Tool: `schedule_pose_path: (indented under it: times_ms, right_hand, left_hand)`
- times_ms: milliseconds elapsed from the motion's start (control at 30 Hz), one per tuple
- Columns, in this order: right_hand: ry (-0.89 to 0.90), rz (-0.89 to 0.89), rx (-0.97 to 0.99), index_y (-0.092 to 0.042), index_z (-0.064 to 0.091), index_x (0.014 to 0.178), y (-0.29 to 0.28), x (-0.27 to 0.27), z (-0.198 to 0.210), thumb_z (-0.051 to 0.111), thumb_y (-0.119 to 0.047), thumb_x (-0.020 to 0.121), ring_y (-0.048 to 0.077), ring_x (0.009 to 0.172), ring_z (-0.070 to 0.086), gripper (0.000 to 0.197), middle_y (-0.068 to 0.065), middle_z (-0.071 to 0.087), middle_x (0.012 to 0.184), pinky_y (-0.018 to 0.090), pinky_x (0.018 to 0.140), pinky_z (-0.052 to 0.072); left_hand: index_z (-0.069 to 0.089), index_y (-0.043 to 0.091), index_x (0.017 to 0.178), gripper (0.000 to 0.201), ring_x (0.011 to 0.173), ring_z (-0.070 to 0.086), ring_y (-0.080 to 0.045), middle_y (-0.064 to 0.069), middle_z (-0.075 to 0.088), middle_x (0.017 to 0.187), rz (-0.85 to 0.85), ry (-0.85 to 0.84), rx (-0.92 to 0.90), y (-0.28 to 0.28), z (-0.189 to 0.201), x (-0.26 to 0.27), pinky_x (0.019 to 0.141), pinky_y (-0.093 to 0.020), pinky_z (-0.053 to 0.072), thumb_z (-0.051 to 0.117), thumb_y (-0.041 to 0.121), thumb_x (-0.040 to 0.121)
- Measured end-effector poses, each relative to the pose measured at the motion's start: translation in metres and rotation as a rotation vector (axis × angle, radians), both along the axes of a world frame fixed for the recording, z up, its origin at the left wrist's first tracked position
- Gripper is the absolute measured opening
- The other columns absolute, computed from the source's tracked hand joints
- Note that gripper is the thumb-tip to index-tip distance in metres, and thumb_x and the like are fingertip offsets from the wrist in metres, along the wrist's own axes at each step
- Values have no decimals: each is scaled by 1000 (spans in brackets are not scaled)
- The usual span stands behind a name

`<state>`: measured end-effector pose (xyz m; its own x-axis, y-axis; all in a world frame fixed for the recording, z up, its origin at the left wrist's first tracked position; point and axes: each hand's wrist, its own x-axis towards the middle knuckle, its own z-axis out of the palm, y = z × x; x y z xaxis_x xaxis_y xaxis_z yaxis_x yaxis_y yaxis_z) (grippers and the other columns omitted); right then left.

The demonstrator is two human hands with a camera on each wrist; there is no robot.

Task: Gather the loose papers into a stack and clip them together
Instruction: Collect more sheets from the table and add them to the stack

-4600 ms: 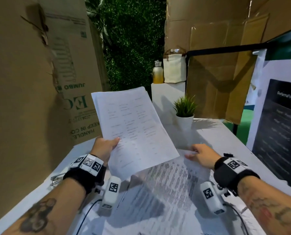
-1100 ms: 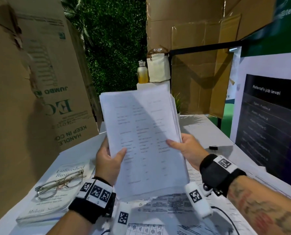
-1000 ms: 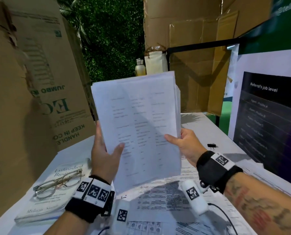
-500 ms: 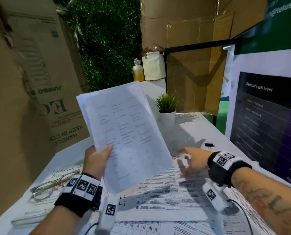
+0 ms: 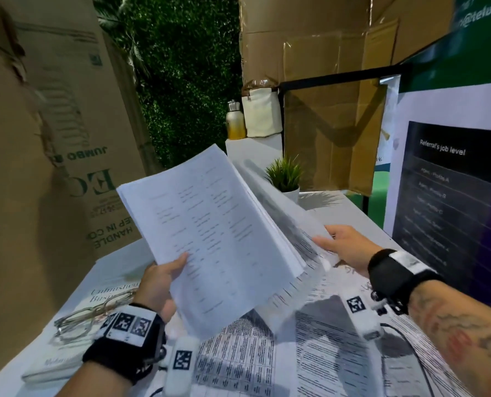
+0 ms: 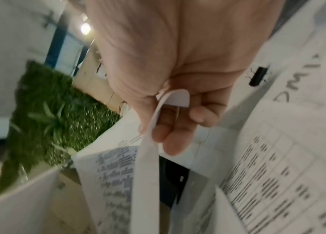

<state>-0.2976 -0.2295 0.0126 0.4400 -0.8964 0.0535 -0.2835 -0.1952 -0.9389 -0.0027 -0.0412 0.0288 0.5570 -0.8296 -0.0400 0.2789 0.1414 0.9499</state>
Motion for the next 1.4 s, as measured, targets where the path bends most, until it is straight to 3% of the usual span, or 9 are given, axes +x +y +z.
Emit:
schedule_pose_path:
  times_ms: [167, 333, 533, 600, 700, 833, 1100, 1233, 1400]
  right_hand:
    - [-262, 145, 119, -12, 69, 110, 42, 16, 3, 58, -9, 95, 22, 85, 67, 18, 9, 72, 100, 33, 70, 57]
    - [-239, 222, 109, -14, 69, 119, 61, 18, 0, 60, -2, 94, 17, 91, 68, 29, 7, 74, 109, 38, 84, 56]
    - [-247, 193, 220, -20, 70, 115, 58, 10, 1, 52, -14, 100, 33, 116, 64, 24, 13, 70, 124, 55, 102, 48]
    - [-206, 224, 302, -16, 66, 124, 56, 9, -3, 48, -40, 101, 32, 114, 65, 37, 9, 70, 123, 48, 99, 51]
    - [-111, 81, 375, -14, 54, 133, 46, 12, -15, 44, -63, 93, 19, 82, 59, 64, 5, 60, 109, 36, 75, 49]
    - [-110, -59, 564, -11, 46, 125, 44, 30, -31, 63, -39, 91, 20, 52, 51, 47, 10, 49, 84, 25, 48, 46]
    - [298, 10, 220, -9, 63, 82, 44, 71, -37, 64, -9, 82, 12, 33, 50, 2, 2, 58, 48, 19, 39, 39]
    - [230, 39, 41, -13, 66, 71, 49, 74, -28, 64, -11, 88, 15, 60, 57, 17, 2, 63, 66, 20, 50, 43]
    - [-279, -46, 113, -1, 63, 110, 35, 61, -3, 52, -20, 100, 25, 84, 58, 24, 16, 65, 93, 34, 67, 47]
  left_hand:
    - [62, 4, 119, 28, 82, 75, -31, -15, 75, 106, -186, 116, 9, -11, 1, -24, 67, -44, 62, 41, 10, 99]
    - [64, 6, 118, 27, 113, 62, -39, -23, 64, 128, -15, -78, 68, -29, -8, -11, 103, -57, 43, 59, 13, 93]
    - [62, 5, 122, 31, 102, 67, -32, -15, 70, 112, -67, -50, 29, -24, -4, -19, 98, -52, 46, 59, 10, 92]
    - [63, 5, 116, 26, 93, 67, -28, -14, 69, 106, 5, -144, 1, -22, 3, -22, 92, -47, 48, 61, 4, 90]
    - [65, 14, 101, 18, 92, 65, -31, -16, 67, 107, 99, -202, -26, -19, 11, -14, 92, -47, 48, 63, 1, 88]
    - [57, 11, 123, 34, 104, 62, -33, -16, 63, 119, 154, -223, -44, -12, 13, 1, 95, -50, 46, 61, 1, 91]
    - [54, 5, 132, 42, 106, 61, -35, -19, 62, 124, 159, -175, -38, 2, -3, 21, 90, -43, 46, 61, 4, 91]
    - [61, 8, 125, 34, 114, 61, -38, -17, 64, 126, 82, -109, -33, 5, -2, 34, 102, -55, 42, 59, 9, 91]
    - [59, 5, 129, 41, 108, 66, -40, -19, 66, 126, -84, -23, 36, 7, -4, 31, 92, -56, 50, 55, 18, 90]
